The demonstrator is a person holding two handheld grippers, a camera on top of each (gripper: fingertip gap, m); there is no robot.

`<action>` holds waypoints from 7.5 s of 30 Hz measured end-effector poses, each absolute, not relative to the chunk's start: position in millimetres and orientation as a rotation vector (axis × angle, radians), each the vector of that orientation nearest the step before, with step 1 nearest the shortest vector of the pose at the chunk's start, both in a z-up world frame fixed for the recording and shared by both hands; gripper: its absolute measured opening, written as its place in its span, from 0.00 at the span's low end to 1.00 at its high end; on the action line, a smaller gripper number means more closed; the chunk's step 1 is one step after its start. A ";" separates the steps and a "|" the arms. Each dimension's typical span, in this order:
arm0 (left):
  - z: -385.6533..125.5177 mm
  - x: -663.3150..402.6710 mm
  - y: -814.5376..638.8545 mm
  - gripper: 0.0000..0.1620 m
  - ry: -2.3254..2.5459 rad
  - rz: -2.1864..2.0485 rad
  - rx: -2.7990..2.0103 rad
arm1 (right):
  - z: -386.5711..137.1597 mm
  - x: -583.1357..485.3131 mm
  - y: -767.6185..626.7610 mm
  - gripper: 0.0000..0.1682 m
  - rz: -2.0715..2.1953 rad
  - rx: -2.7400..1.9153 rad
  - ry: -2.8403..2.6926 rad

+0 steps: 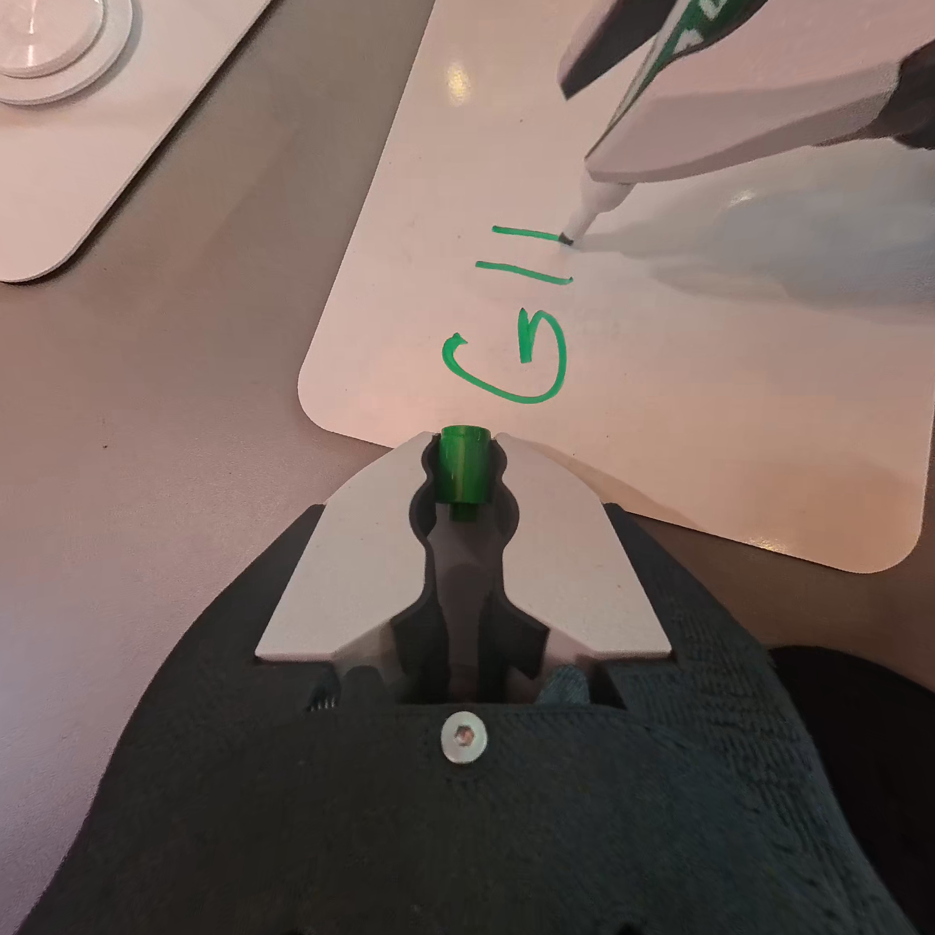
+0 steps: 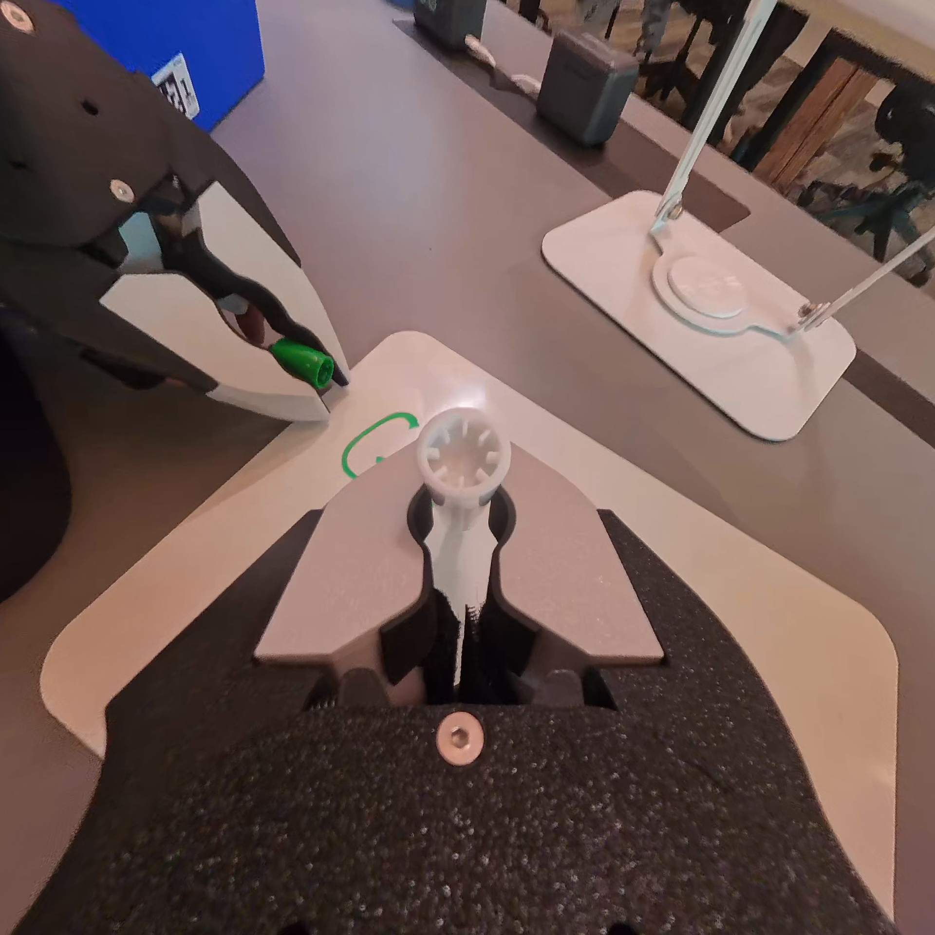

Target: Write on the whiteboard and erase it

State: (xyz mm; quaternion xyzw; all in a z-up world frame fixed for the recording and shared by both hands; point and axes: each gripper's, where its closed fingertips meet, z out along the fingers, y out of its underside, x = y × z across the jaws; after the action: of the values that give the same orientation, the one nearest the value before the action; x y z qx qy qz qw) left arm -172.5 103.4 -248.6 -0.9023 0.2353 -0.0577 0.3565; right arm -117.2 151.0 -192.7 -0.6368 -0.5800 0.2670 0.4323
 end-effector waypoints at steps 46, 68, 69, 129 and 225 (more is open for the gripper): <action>-248.6 -170.6 103.2 0.12 0.619 -0.163 -2.323 | -184.0 -105.9 183.3 0.11 0.635 -1.669 -1.324; -248.7 -170.2 103.1 0.12 0.622 -0.167 -2.320 | -191.6 -95.1 231.6 0.11 0.523 -1.648 -1.397; -248.7 -170.1 103.2 0.12 0.623 -0.166 -2.319 | -194.2 -94.4 231.9 0.11 0.513 -1.652 -1.404; -248.8 -166.9 103.2 0.11 0.633 -0.194 -2.310 | -198.1 -46.6 247.9 0.11 0.509 -1.722 -1.362; -206.9 -97.0 89.1 0.28 0.970 -0.358 -1.852 | -127.8 -119.3 90.5 0.11 1.497 -1.417 -1.122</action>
State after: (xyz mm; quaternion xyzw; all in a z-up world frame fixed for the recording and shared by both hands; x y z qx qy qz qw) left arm -97.0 89.1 -206.9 -0.7618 0.3990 -0.1472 0.4887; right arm -119.3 90.5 -127.8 -0.5567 -0.4409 0.5881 0.3870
